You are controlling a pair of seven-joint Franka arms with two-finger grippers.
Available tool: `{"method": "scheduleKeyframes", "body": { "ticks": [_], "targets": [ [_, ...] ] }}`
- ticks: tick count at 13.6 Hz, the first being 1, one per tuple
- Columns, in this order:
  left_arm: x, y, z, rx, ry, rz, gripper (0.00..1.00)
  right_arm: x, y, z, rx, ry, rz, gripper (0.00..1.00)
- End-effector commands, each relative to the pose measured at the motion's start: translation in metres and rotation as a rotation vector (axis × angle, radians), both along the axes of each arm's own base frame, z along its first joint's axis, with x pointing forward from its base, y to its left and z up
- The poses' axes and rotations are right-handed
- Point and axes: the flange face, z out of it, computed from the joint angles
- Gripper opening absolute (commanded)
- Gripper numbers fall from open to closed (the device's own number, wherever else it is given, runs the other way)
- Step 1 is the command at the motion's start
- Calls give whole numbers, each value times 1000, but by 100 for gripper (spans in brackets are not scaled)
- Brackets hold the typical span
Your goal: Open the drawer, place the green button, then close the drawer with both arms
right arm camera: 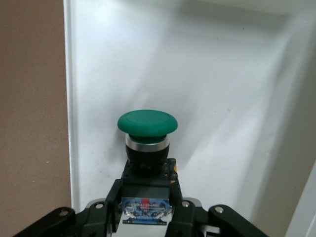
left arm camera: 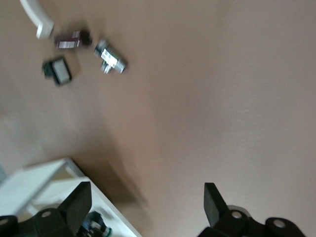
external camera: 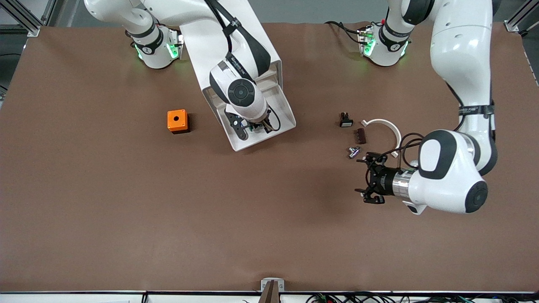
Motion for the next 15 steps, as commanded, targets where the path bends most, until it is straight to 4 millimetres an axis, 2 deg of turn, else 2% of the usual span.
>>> {"method": "scheduleKeyframes", "body": {
  "ticks": [1,3,4,5,7,9,10,12,13,15],
  "targets": [
    [-9,8,39,-3,-169,-316,100,-8,5,-7,3,7,-3,41],
    [-11,15,54,34,-235,-488,100,-8,4,-8,1,7,-2,43],
    [-12,16,62,54,-257,-549,100,-8,4,-8,0,6,-1,47],
    [-14,16,67,78,-272,-611,100,-9,5,-9,-1,6,2,58],
    [-18,4,77,146,-313,-762,100,-8,5,-15,-8,8,5,69],
    [-23,-15,73,171,-342,-871,100,-7,5,-13,-7,4,-6,100],
    [-23,-25,64,154,-383,-983,100,-7,6,-11,-6,8,-9,100],
    [-27,-39,44,133,-405,-1048,100,-3,8,6,11,1,-34,100],
    [-31,-48,27,122,-408,-1062,100,-2,9,22,12,-2,-71,100],
    [-43,-79,-9,88,-436,-1096,100,7,7,64,0,32,-83,100]
  ]
}}
